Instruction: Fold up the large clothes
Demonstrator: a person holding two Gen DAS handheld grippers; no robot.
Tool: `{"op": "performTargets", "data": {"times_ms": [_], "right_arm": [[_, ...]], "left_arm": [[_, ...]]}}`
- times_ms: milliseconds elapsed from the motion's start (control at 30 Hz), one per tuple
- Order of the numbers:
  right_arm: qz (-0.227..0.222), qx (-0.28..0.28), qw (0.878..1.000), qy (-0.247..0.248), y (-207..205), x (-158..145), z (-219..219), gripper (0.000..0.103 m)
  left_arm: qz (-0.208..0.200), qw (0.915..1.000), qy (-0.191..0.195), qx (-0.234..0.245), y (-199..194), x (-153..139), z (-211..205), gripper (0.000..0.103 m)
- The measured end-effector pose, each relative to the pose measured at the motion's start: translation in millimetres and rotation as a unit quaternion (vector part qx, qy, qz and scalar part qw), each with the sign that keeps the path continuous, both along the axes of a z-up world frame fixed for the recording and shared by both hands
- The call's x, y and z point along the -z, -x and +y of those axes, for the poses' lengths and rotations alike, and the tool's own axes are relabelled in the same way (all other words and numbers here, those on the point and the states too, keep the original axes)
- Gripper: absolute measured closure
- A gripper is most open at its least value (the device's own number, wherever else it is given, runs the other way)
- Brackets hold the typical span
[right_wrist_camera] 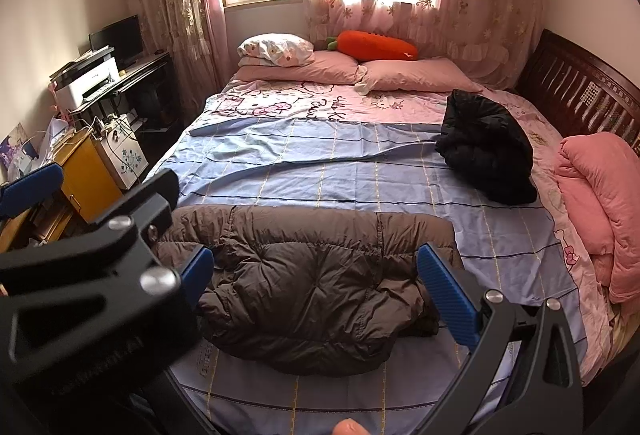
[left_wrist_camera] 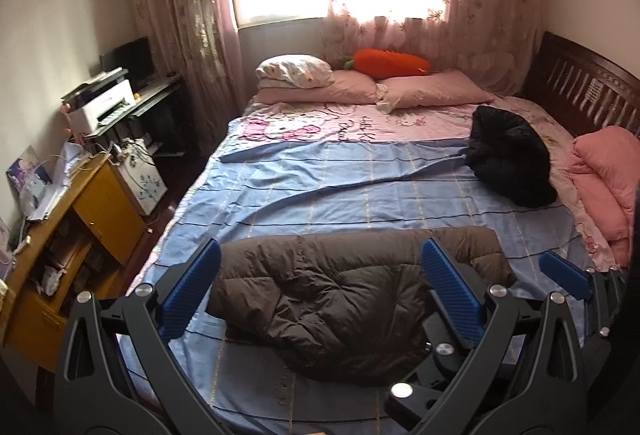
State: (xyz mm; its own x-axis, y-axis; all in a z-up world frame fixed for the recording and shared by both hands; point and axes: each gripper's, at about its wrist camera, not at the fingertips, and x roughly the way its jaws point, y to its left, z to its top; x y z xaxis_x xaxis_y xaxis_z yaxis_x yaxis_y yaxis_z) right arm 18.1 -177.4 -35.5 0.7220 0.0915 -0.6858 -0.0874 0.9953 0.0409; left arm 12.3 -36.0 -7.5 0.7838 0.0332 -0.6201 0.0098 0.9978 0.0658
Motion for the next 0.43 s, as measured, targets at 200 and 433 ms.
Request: {"op": "performTargets", "data": {"times_ms": [200,433], "right_arm": [[0.000,-0.001,1.000,0.000,-0.1,-0.1,-0.1,0.001],[0.001,0.000,1.000,0.000,-0.1,0.5,0.0,0.001]], "left_arm": [[0.016,0.9998,0.004,0.011,-4.4,2.3,0.6,0.002],[0.018,0.9998,0.011,0.004,-6.5,2.2,6.7,0.002]]}}
